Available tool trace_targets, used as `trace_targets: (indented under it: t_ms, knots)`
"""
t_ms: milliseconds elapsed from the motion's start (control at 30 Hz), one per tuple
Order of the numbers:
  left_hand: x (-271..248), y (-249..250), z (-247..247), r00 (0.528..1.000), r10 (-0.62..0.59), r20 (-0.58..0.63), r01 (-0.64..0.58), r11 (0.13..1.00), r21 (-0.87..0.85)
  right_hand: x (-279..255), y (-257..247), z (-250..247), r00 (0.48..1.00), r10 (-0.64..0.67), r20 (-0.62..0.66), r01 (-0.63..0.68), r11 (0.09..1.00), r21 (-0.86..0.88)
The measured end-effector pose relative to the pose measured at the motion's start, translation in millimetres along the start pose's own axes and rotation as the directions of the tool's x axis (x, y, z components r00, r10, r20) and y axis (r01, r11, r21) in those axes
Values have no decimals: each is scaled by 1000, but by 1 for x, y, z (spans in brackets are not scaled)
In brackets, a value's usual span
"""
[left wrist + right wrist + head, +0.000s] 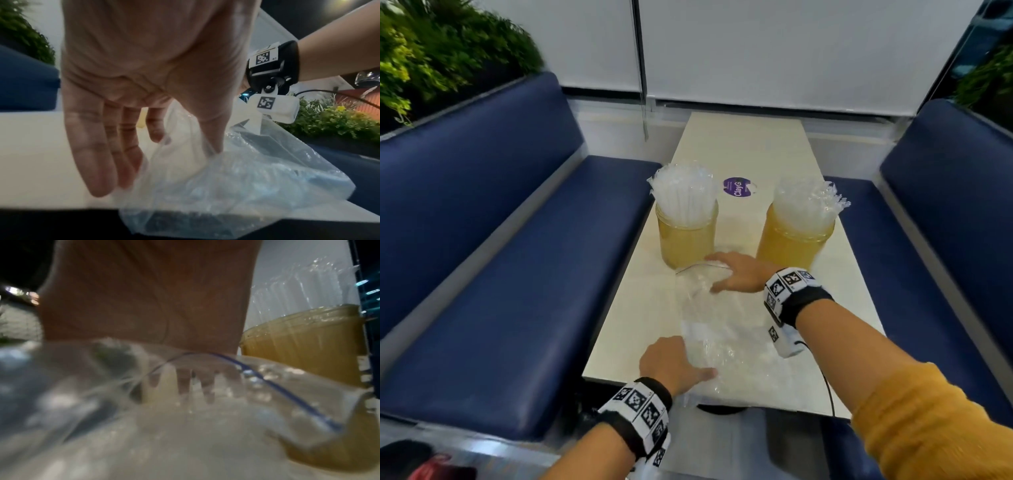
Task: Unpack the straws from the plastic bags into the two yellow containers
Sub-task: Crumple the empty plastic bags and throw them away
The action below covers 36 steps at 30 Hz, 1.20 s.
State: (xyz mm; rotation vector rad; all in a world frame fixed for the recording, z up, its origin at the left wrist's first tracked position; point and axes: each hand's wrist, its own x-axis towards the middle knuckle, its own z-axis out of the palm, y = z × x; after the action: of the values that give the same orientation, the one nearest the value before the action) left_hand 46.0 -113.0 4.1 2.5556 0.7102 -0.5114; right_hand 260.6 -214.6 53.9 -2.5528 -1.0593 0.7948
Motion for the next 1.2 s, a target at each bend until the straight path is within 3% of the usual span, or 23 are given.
trace_targets:
  t_ms: [133, 267, 400, 467, 533, 600, 667, 733, 800, 900, 1067, 1200]
  knots:
    - [12, -6, 9, 998, -42, 45, 49, 987, -155, -4, 22, 19, 991, 96, 93, -87, 991, -98]
    - [27, -28, -9, 995, -89, 52, 97, 981, -166, -17, 48, 44, 981, 187, 42, -182, 977, -109]
    - [33, -39, -45, 984, -27, -178, 2, 990, -141, -34, 61, 57, 971, 239, 10, -239, 971, 17]
    - [35, -39, -59, 949, 8, -316, -51, 990, -128, -39, 69, 62, 975, 220, -24, -216, 969, 116]
    - [39, -43, -66, 907, 14, -421, -124, 964, -234, -46, 78, 68, 974, 178, -139, -129, 943, 306]
    - [43, -46, -68, 880, -28, -474, -204, 879, -430, -56, 76, 68, 955, 123, -270, 20, 882, 472]
    - [36, -45, -71, 902, -87, -422, -230, 730, -643, -73, 64, 60, 949, 79, -306, 127, 793, 596]
    - [32, -47, -72, 955, -89, -283, -176, 597, -782, -88, 53, 49, 961, 44, -273, 163, 707, 688]
    - [33, -54, -69, 993, -20, -112, -85, 525, -847, -95, 50, 41, 970, 30, -243, 171, 630, 758]
    - [30, -57, -70, 990, 131, 58, -13, 484, -875, -99, 45, 32, 971, 66, -230, 164, 517, 840]
    - [24, -48, -93, 951, 272, -146, -233, 321, -918, -103, 37, 16, 985, 54, -164, 116, 494, 862]
    - [22, -56, -118, 907, 391, -157, -279, 279, -919, -114, 38, 6, 981, -34, -189, 179, 522, 834]
